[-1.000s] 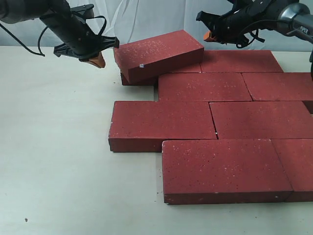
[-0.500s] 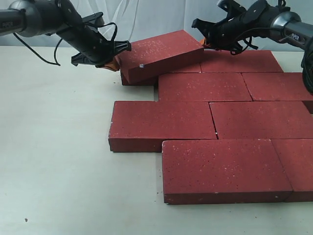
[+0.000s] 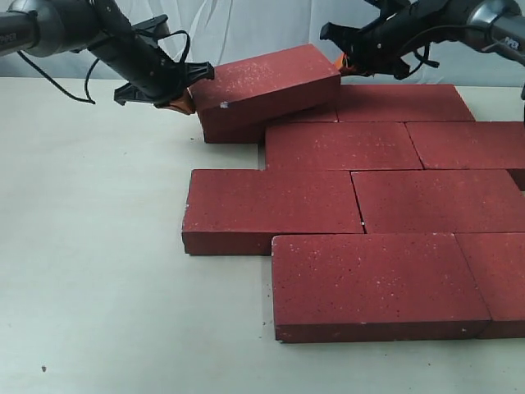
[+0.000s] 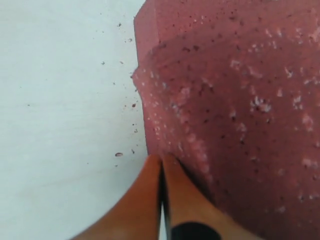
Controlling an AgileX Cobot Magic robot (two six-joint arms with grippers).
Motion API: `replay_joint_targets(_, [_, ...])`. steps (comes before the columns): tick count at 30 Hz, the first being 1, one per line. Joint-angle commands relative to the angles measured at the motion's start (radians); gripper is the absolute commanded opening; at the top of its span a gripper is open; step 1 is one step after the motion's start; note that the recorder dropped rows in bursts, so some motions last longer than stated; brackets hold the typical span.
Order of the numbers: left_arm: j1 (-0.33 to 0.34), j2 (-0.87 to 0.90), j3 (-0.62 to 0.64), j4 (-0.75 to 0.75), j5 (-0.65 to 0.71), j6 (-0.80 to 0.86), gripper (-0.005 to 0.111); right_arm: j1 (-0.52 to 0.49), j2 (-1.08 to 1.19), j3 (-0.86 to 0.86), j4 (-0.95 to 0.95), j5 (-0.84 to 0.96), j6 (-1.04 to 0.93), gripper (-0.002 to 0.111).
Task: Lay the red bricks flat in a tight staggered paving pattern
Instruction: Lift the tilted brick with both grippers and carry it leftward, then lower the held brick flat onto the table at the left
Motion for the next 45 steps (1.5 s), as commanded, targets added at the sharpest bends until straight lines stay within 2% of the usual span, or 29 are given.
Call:
replay_joint_targets(1, [0.013, -0.069, -0.014, -0.031, 0.042, 0.006, 0.000, 0.016, -0.081, 0.008, 0.000, 0.093, 0.020, -0.001])
replay_joint_targets(12, [0.083, -0.192, -0.003, 0.051, 0.217, 0.013, 0.000, 0.126, -0.282, 0.230, -0.085, 0.072, 0.062, -0.001])
replay_joint_targets(18, [0.139, -0.300, 0.107, 0.060, 0.225, 0.058, 0.000, 0.245, -0.327, 0.290, -0.081, 0.030, 0.104, -0.001])
replay_joint_targets(27, [0.256, -0.405, 0.321, 0.038, 0.110, 0.097, 0.000, 0.405, -0.318, 0.290, -0.058, -0.081, 0.174, -0.001])
replay_joint_targets(32, [0.349, -0.407, 0.469, -0.047, -0.004, 0.168, 0.000, 0.472, -0.251, 0.282, 0.025, -0.159, 0.174, -0.001])
replay_joint_targets(35, [0.372, -0.405, 0.533, -0.050, -0.116, 0.188, 0.000, 0.490, -0.185, 0.229, 0.030, -0.165, 0.174, -0.001])
replay_joint_targets(45, [0.375, -0.293, 0.539, -0.032, -0.196, 0.188, 0.000, 0.511, -0.056, 0.134, 0.058, -0.163, 0.174, -0.001])
